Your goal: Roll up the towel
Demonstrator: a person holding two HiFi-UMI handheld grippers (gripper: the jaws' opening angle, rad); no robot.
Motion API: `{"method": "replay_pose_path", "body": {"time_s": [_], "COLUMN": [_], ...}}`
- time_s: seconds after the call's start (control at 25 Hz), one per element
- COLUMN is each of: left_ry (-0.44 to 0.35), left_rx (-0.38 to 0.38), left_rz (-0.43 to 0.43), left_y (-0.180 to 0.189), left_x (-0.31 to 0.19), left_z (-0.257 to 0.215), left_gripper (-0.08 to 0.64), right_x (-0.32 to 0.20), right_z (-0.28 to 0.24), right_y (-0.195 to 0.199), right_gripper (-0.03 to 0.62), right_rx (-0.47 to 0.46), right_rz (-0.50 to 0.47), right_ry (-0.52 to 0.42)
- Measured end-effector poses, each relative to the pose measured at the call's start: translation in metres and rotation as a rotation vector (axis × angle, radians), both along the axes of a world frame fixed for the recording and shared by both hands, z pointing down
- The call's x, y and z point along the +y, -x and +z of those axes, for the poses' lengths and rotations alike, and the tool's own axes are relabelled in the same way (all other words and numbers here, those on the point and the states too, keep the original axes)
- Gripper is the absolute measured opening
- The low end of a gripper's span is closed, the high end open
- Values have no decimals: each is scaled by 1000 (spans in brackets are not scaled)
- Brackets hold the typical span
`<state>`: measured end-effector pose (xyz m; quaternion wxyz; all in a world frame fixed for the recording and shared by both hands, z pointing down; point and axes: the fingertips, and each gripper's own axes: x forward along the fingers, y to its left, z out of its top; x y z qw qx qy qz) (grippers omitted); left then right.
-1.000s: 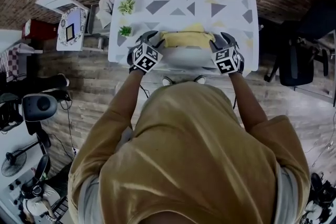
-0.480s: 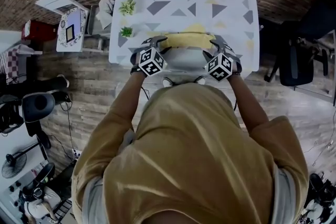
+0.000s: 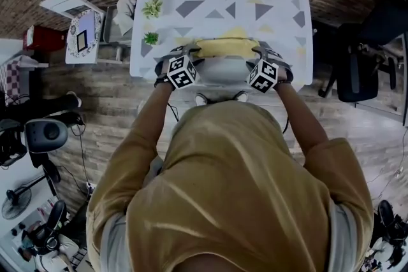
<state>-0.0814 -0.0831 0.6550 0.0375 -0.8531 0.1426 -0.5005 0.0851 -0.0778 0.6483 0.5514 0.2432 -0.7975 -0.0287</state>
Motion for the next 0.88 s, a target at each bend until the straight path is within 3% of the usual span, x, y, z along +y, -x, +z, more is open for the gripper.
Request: {"method": "replay_pose_path", "body": {"time_s": [0.48, 0.76, 0.88], "left_ry": [51, 105, 124], "left_rx": [-54, -18, -4], "left_rz": [73, 53, 54], "left_y": [7, 8, 9], "left_x": [2, 0, 1], "left_z": [7, 7, 8], "left_gripper": [193, 193, 172], "right_x": [-8, -3, 1], "right_z": [7, 14, 17], "right_y": [-1, -5, -3], "right_gripper": [196, 168, 125], "right_rx": [106, 86, 85], "right_rz": [-112, -59, -46], "right_ry": [45, 126, 136]}}
